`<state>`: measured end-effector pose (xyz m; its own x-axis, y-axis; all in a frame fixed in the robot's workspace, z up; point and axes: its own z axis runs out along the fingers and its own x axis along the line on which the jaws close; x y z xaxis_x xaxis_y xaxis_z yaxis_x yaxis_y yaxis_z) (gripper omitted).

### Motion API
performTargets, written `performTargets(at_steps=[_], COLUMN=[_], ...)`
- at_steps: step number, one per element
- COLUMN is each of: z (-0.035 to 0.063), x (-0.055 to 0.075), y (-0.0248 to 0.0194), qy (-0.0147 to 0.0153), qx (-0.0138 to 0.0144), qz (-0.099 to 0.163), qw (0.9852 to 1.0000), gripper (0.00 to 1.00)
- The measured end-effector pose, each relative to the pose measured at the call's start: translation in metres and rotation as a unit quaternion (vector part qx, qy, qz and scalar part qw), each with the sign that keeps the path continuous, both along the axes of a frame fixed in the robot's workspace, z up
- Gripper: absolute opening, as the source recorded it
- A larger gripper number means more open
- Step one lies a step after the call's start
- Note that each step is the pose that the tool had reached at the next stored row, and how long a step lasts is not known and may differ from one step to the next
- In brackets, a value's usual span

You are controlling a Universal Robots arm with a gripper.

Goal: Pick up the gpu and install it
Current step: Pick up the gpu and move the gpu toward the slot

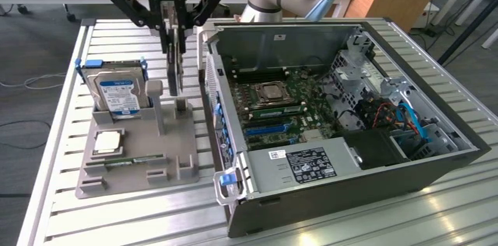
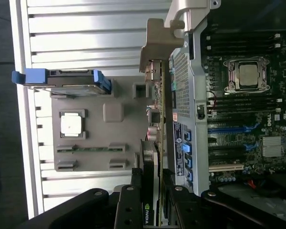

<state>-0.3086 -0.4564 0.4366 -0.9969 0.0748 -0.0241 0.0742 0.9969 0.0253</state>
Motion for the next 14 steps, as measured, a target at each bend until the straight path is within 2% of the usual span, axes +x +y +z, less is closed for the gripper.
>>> performTargets(at_steps=[2,6,9,14], z=[0.0044,0.0055,0.0064,0.0065], x=[0.000,0.000,0.024,0.040], y=[0.0000,0.0000,0.0000,0.0000], qy=[-0.0001,0.0000,0.0001,0.0003], qx=[0.0000,0.0000,0.0004,0.0009], qz=[0.000,0.000,0.000,0.000], qw=[1.0000,1.0000,1.0000,1.0000], gripper=[0.27,0.27,0.27,0.27])
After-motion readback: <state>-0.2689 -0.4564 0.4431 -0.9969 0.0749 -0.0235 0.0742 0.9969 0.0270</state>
